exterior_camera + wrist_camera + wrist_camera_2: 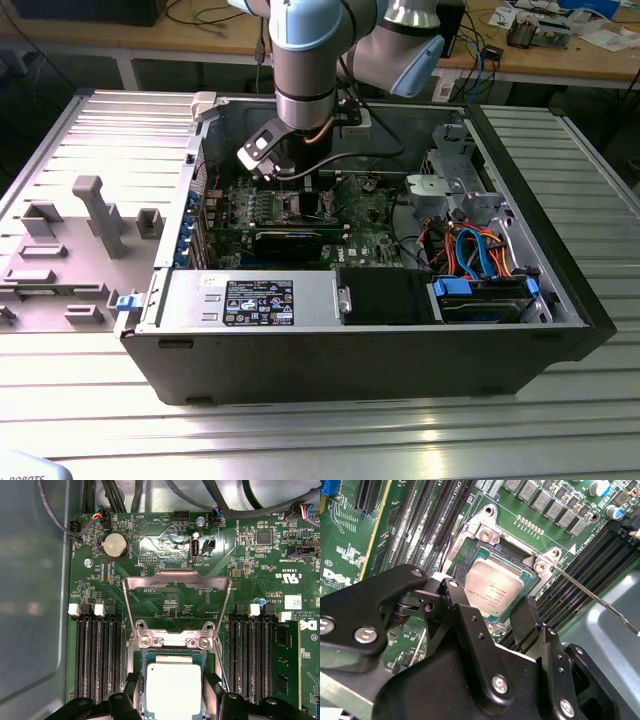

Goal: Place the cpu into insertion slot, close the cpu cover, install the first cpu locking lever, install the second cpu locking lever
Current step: 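Place the cpu into insertion slot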

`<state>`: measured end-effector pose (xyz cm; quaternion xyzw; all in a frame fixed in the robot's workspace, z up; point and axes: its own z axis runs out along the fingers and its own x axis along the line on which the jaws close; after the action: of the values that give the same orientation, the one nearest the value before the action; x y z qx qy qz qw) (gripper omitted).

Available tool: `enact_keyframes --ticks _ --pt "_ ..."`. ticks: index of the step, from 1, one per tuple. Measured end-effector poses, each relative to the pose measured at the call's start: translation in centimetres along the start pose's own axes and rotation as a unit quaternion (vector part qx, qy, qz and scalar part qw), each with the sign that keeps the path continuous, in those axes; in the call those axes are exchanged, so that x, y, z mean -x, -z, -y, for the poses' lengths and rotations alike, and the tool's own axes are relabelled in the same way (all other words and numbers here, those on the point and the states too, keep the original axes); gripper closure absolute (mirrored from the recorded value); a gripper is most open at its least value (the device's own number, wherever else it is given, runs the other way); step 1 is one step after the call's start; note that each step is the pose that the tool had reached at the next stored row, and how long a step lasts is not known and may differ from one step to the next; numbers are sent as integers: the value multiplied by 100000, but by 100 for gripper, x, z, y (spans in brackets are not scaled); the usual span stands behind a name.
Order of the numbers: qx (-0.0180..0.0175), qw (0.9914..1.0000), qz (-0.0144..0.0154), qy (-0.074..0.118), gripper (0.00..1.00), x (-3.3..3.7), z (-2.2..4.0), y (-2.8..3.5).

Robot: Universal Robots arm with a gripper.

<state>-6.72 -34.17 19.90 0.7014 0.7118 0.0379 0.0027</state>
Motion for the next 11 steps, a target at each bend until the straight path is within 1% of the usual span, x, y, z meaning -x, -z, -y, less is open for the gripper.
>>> enact_keyframes --ticks 1,3,4,8,10,11 --pt "-3 100000 62 7 38 1 0 0" --pt "7 99999 319 12 38 0 0 0" --pt "0 99999 359 17 38 1 0 1" --pt "-4 99999 379 24 38 0 -1 27" --pt "-6 99999 383 24 38 -2 -3 59" --pt "-1 99999 377 20 38 -4 -5 94"
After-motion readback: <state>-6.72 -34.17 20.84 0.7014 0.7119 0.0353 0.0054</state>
